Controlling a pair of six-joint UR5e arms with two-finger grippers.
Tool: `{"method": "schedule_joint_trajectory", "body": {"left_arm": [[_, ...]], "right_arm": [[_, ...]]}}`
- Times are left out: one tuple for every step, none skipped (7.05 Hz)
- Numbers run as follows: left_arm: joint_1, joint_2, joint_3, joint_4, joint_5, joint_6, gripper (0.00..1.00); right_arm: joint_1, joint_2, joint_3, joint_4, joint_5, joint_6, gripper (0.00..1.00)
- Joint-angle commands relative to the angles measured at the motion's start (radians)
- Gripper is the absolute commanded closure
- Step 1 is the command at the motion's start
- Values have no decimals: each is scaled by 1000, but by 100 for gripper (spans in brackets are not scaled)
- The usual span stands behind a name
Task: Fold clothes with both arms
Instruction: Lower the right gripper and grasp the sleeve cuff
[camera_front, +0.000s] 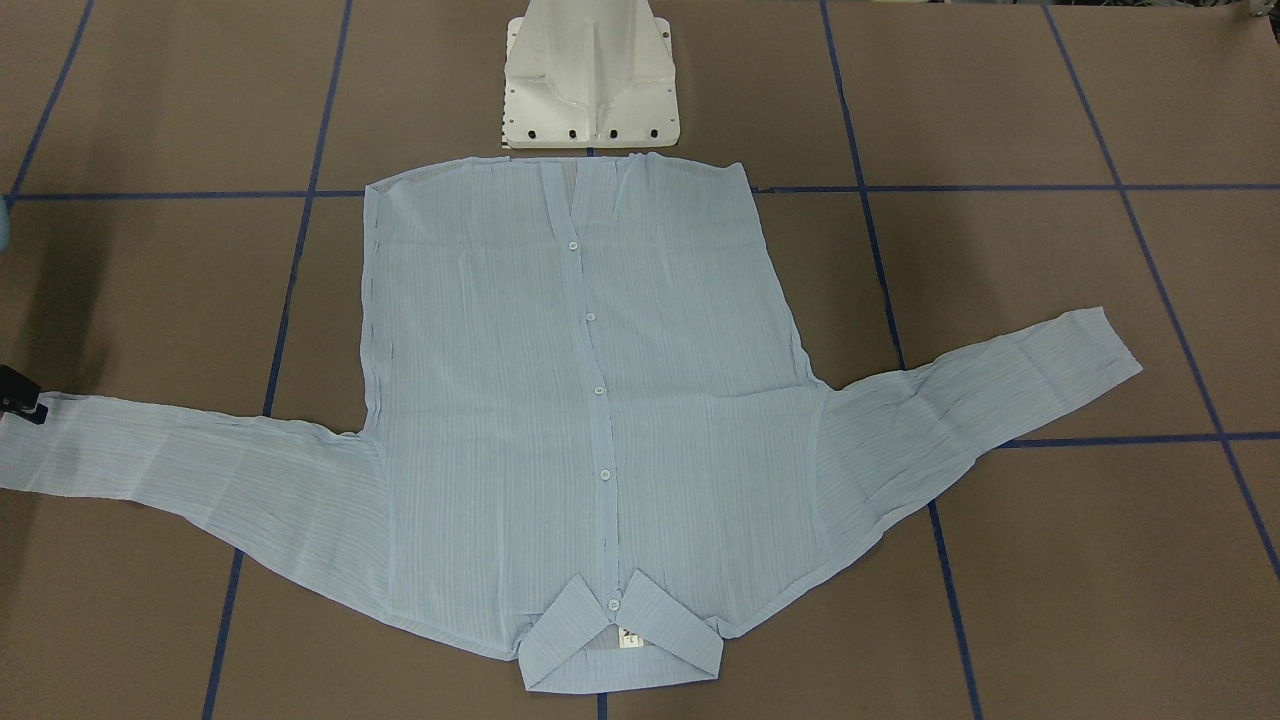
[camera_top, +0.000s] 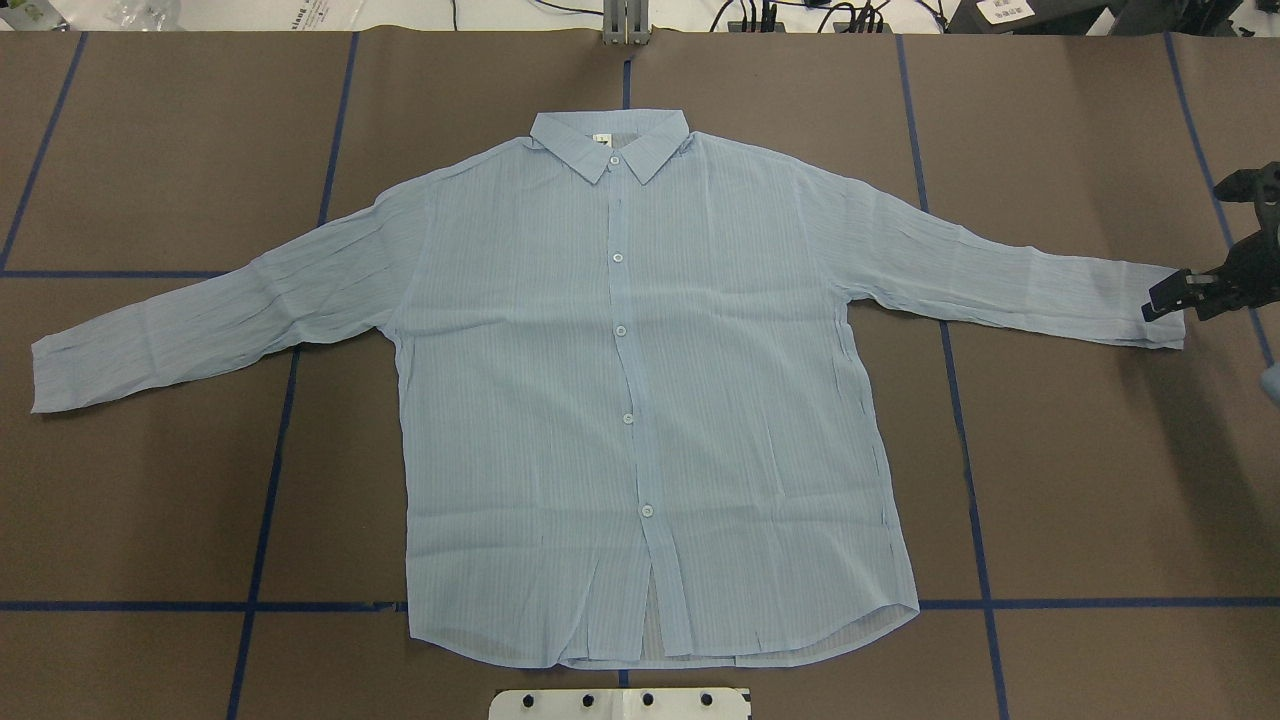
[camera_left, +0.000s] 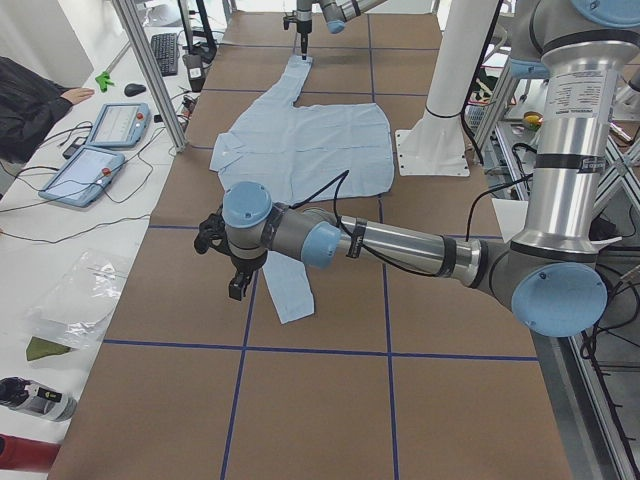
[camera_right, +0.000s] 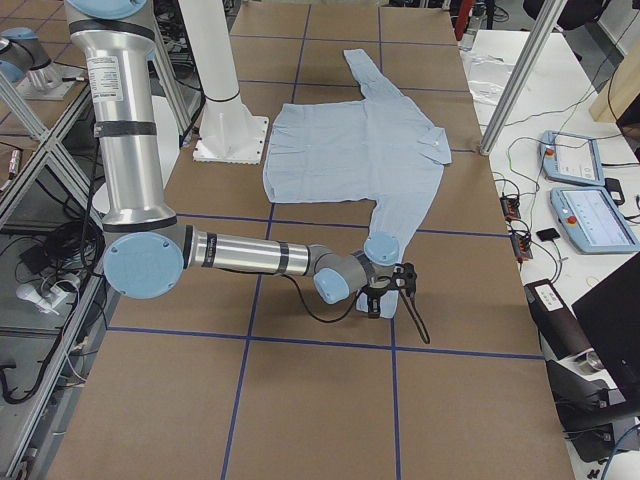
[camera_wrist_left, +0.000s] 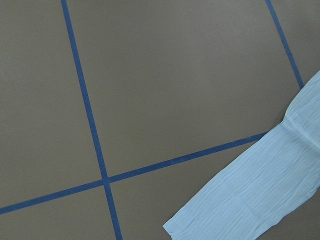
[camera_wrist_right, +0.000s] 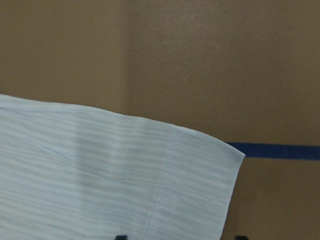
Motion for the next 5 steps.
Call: {"method": "schedule_joint_trajectory", "body": {"left_arm": [[0,-2,-1,0,-2,-1,0],[0,-2,1,0,-2,-1,0],[0,-2,1,0,-2,-1,0],[0,-2,1,0,-2,-1,0],[0,-2,1,0,-2,-1,0]], "right_arm": [[1,-1,-4,-4,-6,0,24],[-1,-1,-9,-6,-6,0,26],[1,-3,-14,-6,-6,0,27],[-1,-1,-17,-6,-3,0,37],[-1,0,-24,-6,-1,0,41]]}}
